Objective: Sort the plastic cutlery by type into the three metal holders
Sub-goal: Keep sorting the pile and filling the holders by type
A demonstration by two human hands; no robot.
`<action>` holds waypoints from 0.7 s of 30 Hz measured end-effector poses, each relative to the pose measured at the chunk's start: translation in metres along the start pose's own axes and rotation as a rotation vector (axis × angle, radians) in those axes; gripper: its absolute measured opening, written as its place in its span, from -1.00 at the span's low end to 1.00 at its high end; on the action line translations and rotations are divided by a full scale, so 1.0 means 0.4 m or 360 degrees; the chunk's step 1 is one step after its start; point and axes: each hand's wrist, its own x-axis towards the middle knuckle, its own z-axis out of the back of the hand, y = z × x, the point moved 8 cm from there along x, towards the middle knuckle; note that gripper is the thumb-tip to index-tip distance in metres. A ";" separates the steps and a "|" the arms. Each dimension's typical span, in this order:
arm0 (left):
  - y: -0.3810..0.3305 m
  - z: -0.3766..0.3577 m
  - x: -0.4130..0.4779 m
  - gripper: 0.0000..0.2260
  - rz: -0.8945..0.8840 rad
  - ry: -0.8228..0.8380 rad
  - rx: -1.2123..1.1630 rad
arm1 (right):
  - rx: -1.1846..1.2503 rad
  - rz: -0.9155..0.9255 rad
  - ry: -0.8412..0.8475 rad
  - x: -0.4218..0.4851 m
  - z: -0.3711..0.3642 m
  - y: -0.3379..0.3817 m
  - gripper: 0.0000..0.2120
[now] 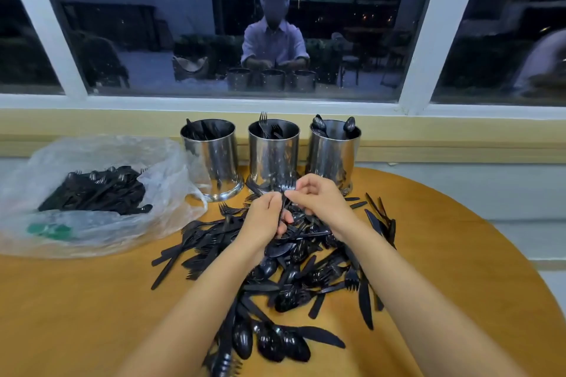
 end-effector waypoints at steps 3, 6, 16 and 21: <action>0.020 0.004 -0.052 -0.74 -0.0059 0.0025 0.0123 | 0.0080 -0.0006 -0.0005 -0.037 -0.019 -0.015 -0.85; 0.044 0.009 -0.089 -0.74 -0.0112 0.0063 0.0266 | 0.0030 0.0071 0.0016 -0.064 -0.036 -0.017 -0.91; 0.096 0.111 -0.043 -0.78 -0.0100 -0.0084 0.0051 | -0.0030 0.0179 -0.0094 -0.008 -0.058 -0.025 -0.90; 0.117 0.252 0.040 -0.82 -0.0122 -0.0356 -0.0362 | -0.0954 0.0203 -0.0033 0.141 -0.103 -0.082 -0.87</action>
